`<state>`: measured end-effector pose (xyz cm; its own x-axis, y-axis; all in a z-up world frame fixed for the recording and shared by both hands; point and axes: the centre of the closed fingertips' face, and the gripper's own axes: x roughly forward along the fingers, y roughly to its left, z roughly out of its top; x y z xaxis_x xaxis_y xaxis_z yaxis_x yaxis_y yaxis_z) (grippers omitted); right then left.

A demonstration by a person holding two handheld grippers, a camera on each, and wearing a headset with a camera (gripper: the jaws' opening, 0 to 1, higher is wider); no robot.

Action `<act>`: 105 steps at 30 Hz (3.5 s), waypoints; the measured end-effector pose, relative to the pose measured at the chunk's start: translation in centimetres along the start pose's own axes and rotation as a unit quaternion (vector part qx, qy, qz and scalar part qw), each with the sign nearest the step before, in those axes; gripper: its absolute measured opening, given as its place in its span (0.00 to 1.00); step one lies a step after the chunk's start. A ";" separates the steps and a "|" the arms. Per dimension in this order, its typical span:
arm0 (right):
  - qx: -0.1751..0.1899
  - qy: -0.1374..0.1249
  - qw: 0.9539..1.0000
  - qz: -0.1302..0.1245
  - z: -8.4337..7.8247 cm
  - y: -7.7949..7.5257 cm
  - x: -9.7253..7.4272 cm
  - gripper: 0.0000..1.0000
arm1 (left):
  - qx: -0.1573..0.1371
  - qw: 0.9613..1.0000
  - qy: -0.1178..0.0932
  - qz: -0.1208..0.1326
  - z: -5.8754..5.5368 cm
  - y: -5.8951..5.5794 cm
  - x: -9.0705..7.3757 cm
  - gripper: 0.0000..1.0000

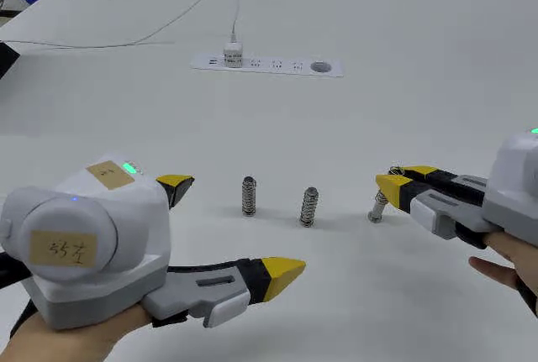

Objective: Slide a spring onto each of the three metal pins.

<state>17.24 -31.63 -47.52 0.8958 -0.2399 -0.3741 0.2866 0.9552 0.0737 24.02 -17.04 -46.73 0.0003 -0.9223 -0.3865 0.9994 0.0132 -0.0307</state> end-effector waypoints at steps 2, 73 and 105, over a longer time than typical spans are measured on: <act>-0.001 0.002 1.000 0.001 -0.2 0.0 0.1 0.12 | 0.000 1.000 -0.001 -0.001 0.0 0.0 0.0 0.93; 0.020 0.036 0.998 0.046 0.1 3.5 -5.1 0.65 | 0.006 1.000 0.020 0.006 0.5 0.9 -2.1 0.88; 0.003 0.049 0.998 0.044 -1.0 6.5 -9.4 0.81 | -0.007 0.999 0.043 0.025 -1.0 0.5 -6.0 1.00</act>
<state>10.35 -23.00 -44.44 0.8801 -0.1360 -0.4548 0.2097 0.9709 0.1154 24.51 -11.12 -45.31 0.0475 -0.8837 -0.4657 0.9976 0.0655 -0.0225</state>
